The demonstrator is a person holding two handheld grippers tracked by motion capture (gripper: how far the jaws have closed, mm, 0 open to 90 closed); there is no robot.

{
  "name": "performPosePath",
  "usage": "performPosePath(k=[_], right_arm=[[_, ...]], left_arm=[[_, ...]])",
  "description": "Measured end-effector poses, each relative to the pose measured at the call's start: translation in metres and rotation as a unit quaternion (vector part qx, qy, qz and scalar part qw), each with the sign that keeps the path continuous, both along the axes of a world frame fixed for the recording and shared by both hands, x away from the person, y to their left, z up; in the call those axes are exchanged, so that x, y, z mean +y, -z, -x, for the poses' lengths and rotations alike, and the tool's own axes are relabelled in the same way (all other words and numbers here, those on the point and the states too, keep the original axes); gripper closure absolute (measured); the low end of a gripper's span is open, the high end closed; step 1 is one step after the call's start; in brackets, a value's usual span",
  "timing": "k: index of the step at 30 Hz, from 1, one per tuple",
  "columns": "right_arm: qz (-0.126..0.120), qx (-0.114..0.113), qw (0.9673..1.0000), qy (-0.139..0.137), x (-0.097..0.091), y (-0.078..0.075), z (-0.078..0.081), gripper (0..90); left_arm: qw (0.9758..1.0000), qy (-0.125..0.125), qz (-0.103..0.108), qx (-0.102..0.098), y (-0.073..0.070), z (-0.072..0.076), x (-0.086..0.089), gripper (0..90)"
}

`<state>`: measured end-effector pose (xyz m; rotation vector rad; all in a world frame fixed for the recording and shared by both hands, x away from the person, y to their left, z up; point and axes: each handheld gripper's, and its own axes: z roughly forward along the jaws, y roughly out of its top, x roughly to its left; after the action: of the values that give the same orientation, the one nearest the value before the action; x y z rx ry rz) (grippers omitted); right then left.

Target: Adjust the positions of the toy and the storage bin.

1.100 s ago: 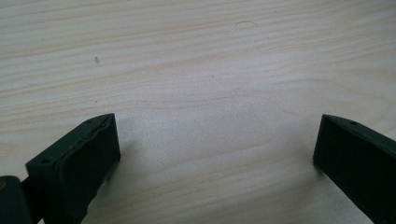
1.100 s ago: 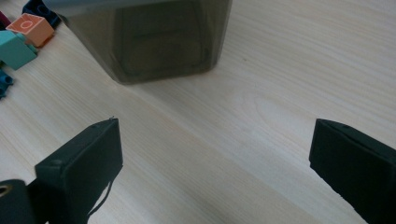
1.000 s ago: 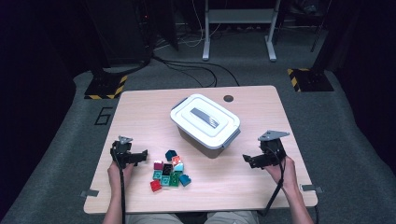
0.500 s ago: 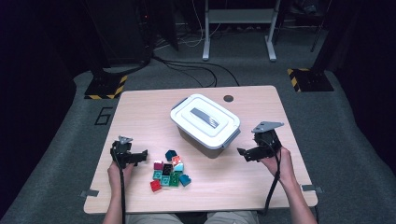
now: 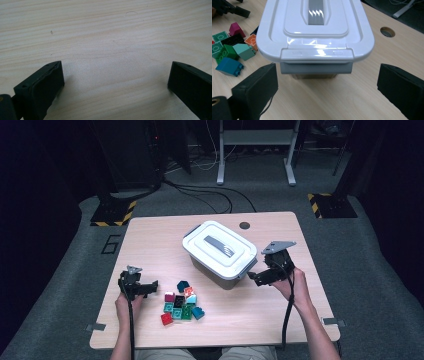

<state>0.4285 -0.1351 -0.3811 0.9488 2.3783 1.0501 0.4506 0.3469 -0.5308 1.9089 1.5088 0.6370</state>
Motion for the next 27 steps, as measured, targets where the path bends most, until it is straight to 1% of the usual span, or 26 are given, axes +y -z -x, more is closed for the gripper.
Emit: performPosePath(k=[1,3,5,6,8,9,10,14,17,18,19,21,23,24,25,26,27], right_arm=[[0.000,0.000,1.0000,0.000,0.000,0.000,0.000,2.2],[0.005,-0.008,0.9999,-0.007,0.004,-0.005,-0.002,1.6],[0.002,-0.007,1.0000,-0.005,0.006,-0.007,-0.002,1.5],[0.002,-0.007,1.0000,-0.006,0.008,-0.009,-0.003,1.1],[0.004,-0.016,0.9997,-0.016,0.010,-0.012,-0.006,0.1],[0.002,-0.014,0.9998,-0.016,0.012,-0.013,-0.007,0.0],[0.005,-0.017,0.9997,-0.018,0.012,-0.015,-0.008,0.0],[0.000,-0.015,0.9996,-0.024,0.017,-0.019,-0.013,0.0],[0.002,-0.015,0.9995,-0.029,0.020,-0.021,-0.016,0.0],[0.002,-0.010,0.9996,-0.028,0.022,-0.022,-0.017,0.0],[0.005,-0.010,0.9995,-0.028,0.024,-0.022,-0.019,0.0],[0.009,-0.008,0.9993,-0.037,0.030,-0.024,-0.025,0.0],[0.008,-0.004,0.9993,-0.037,0.033,-0.025,-0.026,0.0],[0.012,-0.003,0.9990,-0.042,0.038,-0.025,-0.031,0.0],[0.012,-0.003,0.9990,-0.042,0.038,-0.025,-0.031,0.0],[0.013,-0.009,0.9987,-0.049,0.042,-0.025,-0.037,0.0],[0.012,-0.006,0.9988,-0.047,0.045,-0.025,-0.038,0.0]], left_arm=[[1.0000,0.000,0.000,0.000,0.000,0.000,0.000,0.1],[1.0000,-0.001,0.000,-0.002,0.000,0.000,0.000,0.1],[1.0000,-0.001,0.000,-0.002,0.000,0.000,0.000,0.2],[1.0000,-0.001,0.000,-0.002,0.000,0.000,0.000,0.1],[1.0000,-0.001,0.000,-0.002,0.000,0.000,0.000,0.1],[1.0000,-0.001,0.000,-0.002,0.000,0.000,0.000,0.1],[1.0000,-0.001,0.000,-0.002,0.000,0.000,0.000,0.1],[1.0000,0.000,0.000,-0.001,0.000,0.000,0.000,0.1],[1.0000,-0.001,0.000,-0.002,0.000,0.000,0.000,0.1],[1.0000,0.000,0.000,-0.001,0.000,0.000,0.000,0.1],[1.0000,-0.001,0.000,-0.002,0.000,0.000,0.000,0.1],[1.0000,-0.001,0.000,-0.002,0.000,0.000,0.000,0.1],[1.0000,0.000,0.000,-0.001,0.000,0.000,0.000,0.1],[1.0000,-0.001,0.000,-0.002,0.000,0.000,0.000,0.1],[1.0000,-0.001,0.000,-0.002,0.000,0.000,0.000,0.1],[1.0000,-0.001,0.000,-0.002,0.000,0.000,0.000,0.1],[1.0000,0.000,0.000,0.000,0.000,0.000,0.000,0.1]])
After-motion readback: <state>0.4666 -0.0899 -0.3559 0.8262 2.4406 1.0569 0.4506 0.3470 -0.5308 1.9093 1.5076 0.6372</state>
